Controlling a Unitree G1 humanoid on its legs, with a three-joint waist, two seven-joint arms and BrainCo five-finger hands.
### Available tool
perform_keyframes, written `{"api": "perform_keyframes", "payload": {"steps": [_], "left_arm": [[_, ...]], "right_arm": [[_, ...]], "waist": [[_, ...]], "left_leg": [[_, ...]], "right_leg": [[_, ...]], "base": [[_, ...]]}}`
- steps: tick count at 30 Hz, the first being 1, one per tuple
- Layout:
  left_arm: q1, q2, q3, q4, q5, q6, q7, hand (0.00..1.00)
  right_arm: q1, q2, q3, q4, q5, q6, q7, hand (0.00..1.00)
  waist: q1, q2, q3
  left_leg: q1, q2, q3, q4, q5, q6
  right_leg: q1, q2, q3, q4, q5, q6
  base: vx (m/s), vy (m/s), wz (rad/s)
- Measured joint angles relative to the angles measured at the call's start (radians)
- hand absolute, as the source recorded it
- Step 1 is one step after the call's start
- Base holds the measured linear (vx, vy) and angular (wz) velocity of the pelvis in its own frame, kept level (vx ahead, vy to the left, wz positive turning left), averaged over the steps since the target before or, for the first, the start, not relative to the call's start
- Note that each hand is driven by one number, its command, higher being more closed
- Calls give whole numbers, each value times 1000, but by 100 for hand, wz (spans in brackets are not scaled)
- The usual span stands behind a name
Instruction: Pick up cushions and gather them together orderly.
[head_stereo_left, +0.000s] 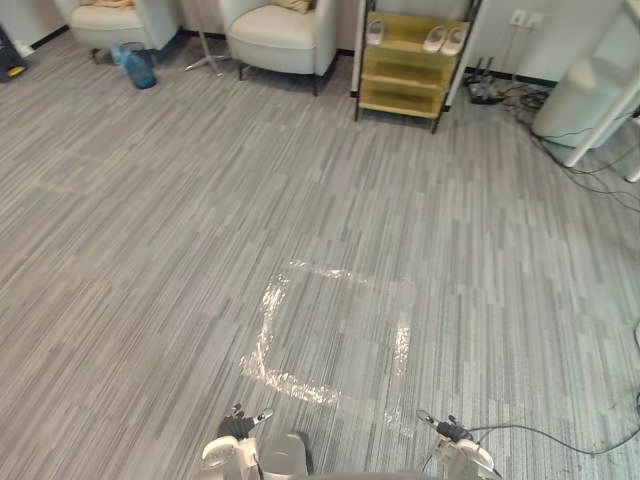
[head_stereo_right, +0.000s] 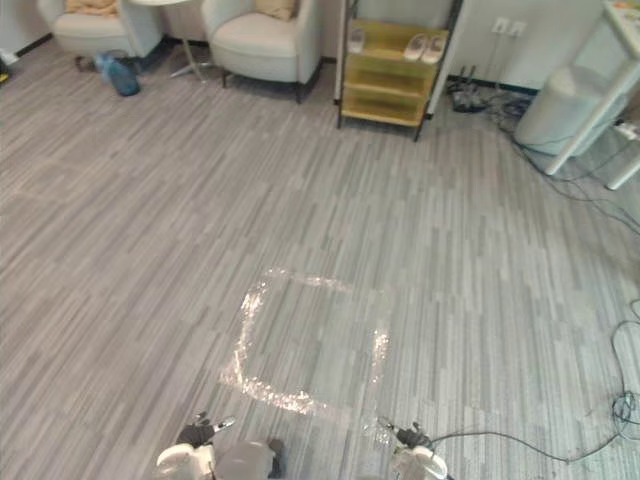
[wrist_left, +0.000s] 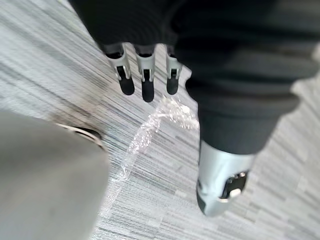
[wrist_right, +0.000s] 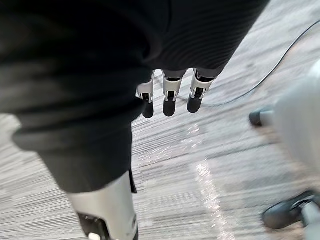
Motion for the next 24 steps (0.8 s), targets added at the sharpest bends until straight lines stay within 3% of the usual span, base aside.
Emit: {"api": "perform_keyframes", "payload": {"steps": [2,3,4,5,6,7,8,10,11,12,13,14,15,17,18,19,20,24], "left_arm": [[0,9,-1,7,0,1,2,0],[-3,8,0,7,1,1,2,0],[-5,9,-1,7,1,1,1,0],[0,13,1,7,2,1,1,0],[1,13,2,7,2,1,1,0],[18,13,4,7,3,1,1,0],[23,-9,10,17,3,2,2,0],[29,-26,10,14,9,1,-3,0],[21,-41,14,4,12,2,-3,0],[18,-51,13,-2,12,4,-3,0],[17,-56,13,-5,11,4,-4,0],[16,-64,10,-17,9,-1,-6,0],[13,-63,6,-22,10,-1,-7,0],[13,-55,-8,-31,11,-3,-7,0],[10,-53,-12,-32,11,-6,-7,0],[9,-54,-12,-32,12,-6,-7,0],[7,-59,-19,-30,10,-7,-6,0],[-14,-41,-31,-6,12,-5,-7,0]], "right_arm": [[0,-12,9,-5,0,-1,5,0],[2,-13,9,-5,0,-1,6,0],[5,-14,9,-5,0,-1,7,0],[15,-14,8,-4,1,-1,7,0],[20,-14,8,-4,0,-2,7,0],[37,-12,8,0,1,-2,7,0],[41,-28,-11,2,0,-4,8,0],[34,-36,-30,9,0,-7,9,0],[36,-24,-50,14,3,-9,10,0],[38,-19,-53,8,4,-11,8,0],[39,-19,-52,6,4,-11,7,0],[42,-17,-49,1,4,-8,3,0],[40,-16,-49,2,4,-7,0,0],[31,-15,-54,0,5,-8,-5,0],[20,-15,-74,-1,5,-9,-6,0],[20,-16,-81,-4,5,-10,-5,0],[25,-20,-89,-7,4,-12,-5,0],[52,7,-88,3,2,4,-4,0]], "waist": [[-25,5,4],[-28,9,6],[-35,9,8],[-40,-7,6],[-43,-13,4],[-52,-36,-7],[-61,-2,-10],[-56,13,-18],[-62,35,-26],[-64,45,-25],[-62,49,-23],[-52,52,-18],[-49,48,-14],[-44,34,-9],[-40,29,-9],[-39,29,-9],[-28,38,-10],[-14,-1,-24]], "left_leg": [[62,22,-31,-42,-2,1],[71,31,-40,-48,-2,1],[82,41,-52,-53,-2,0],[100,36,-74,-53,-10,-13],[111,34,-86,-52,-22,-32],[141,24,-117,-49,-60,-55],[172,57,-152,-31,-84,-65],[130,79,-174,79,-84,-66],[27,116,-196,310,-75,-82],[-38,137,-194,449,-47,-116],[-77,153,-192,531,-14,-129],[-163,182,-175,694,-14,-142],[-184,183,-168,709,-40,-139],[-239,152,-119,601,-104,-124],[-265,104,-133,433,-111,-116],[-267,86,-148,352,-99,-120],[-263,54,-197,194,52,-123],[-204,-2,-179,151,53,-98]], "right_leg": [[-68,31,-98,-171,-31,-42],[-84,46,-101,-225,-23,-45],[-108,76,-81,-377,37,-42],[-108,94,-35,-543,142,-31],[-103,99,-14,-599,189,-29],[-96,102,27,-645,276,-50],[-86,129,20,-574,269,-78],[-80,134,-5,-541,211,-104],[-38,155,-50,-558,179,-114],[-9,172,-60,-576,171,-123],[11,181,-62,-588,169,-134],[78,203,-63,-627,160,-154],[111,205,-64,-644,160,-154],[187,192,-57,-696,160,-154],[206,173,-41,-713,158,-147],[211,167,-34,-719,157,-140],[220,159,-10,-720,148,-113],[245,112,20,-718,127,-71]], "base": [[412,-85,38],[416,-152,56],[370,-171,58],[375,-195,62],[418,-260,69],[448,-274,67],[461,-251,60],[419,-231,43],[467,-296,55],[465,-279,49],[317,-109,23],[316,-89,8],[400,-92,-5],[388,-29,-23],[293,59,-29],[258,124,-44],[206,128,-43],[285,118,-10]]}}
